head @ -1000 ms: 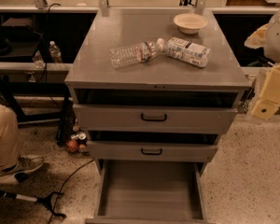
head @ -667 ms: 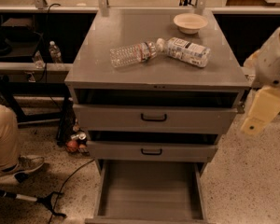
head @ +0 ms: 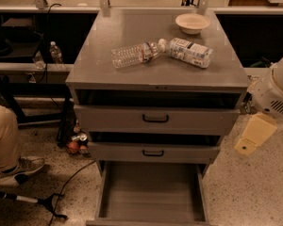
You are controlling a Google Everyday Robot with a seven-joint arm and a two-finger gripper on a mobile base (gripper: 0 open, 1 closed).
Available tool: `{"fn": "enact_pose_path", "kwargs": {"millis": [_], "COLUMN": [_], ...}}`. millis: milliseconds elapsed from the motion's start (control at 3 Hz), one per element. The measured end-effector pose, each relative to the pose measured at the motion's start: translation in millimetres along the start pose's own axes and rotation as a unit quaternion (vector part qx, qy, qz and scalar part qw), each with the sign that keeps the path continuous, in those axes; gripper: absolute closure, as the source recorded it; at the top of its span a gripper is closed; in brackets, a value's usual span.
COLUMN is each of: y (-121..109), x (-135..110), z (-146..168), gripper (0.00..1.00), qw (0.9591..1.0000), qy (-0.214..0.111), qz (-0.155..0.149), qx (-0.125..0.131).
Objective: Close bottom drawer
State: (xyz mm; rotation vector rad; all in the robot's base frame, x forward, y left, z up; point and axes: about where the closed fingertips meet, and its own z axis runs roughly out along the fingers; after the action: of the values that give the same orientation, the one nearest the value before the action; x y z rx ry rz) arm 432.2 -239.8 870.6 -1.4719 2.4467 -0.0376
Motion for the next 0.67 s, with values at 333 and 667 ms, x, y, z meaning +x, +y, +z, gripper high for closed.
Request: {"fn": "enact_pose_path", "kwargs": {"millis": [333, 667], "y": [4.4, 23.1], "x": [4.4, 5.5], "z": [14.2, 71.5], "gripper": [0.00, 0.00], "qw": [0.9996, 0.9965], "qy": [-0.012, -0.025], "qz": [0.019, 0.059], "qx": [-0.017, -0.054]}}
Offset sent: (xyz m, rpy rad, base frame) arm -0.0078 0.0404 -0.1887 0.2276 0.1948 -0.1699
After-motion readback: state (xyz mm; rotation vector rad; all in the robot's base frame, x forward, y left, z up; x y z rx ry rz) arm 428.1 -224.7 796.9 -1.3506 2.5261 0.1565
